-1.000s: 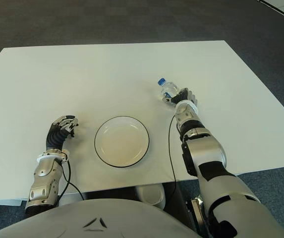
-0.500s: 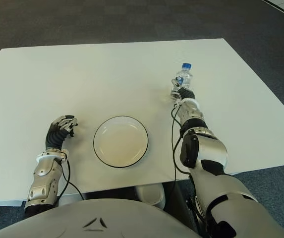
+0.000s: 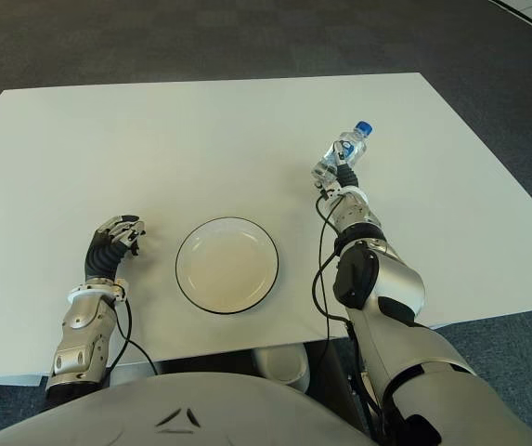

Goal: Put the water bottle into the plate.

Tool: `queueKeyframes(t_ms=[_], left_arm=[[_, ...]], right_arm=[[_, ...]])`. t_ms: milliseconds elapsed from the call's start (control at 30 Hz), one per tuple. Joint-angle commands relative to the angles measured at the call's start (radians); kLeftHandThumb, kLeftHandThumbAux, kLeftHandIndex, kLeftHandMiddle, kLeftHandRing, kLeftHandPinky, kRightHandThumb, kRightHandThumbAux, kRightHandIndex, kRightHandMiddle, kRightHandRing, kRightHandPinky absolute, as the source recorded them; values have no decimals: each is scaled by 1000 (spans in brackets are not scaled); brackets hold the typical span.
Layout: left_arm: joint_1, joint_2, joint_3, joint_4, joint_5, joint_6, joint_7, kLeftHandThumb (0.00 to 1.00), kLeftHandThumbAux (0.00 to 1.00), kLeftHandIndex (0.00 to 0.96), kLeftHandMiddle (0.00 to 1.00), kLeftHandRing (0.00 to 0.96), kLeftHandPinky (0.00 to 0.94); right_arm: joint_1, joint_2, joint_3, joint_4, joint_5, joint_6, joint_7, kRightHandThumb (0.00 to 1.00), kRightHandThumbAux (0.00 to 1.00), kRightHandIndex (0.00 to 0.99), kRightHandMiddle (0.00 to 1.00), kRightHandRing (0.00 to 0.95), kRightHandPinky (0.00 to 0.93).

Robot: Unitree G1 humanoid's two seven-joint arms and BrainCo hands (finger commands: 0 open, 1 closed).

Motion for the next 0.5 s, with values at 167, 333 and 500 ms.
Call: queueKeyframes(t_ms=[167, 333, 500], left_arm=[[9, -9, -5, 10, 9, 24, 15, 839, 679, 400, 565, 742, 736], [12, -10, -9, 7, 8, 22, 13, 838, 679, 398, 563, 740, 729], [11, -8, -10, 13, 10, 15, 13, 838, 680, 398, 564, 741, 731]], right_arm=[[-10, -9, 29, 8, -5, 49, 88, 718, 717, 440, 818, 833, 862], [-31, -16, 58, -17, -11, 75, 163, 718, 717, 440, 820, 836, 867], [-32, -1, 97, -55, -18, 76, 216, 716, 718, 440, 826, 842, 873]])
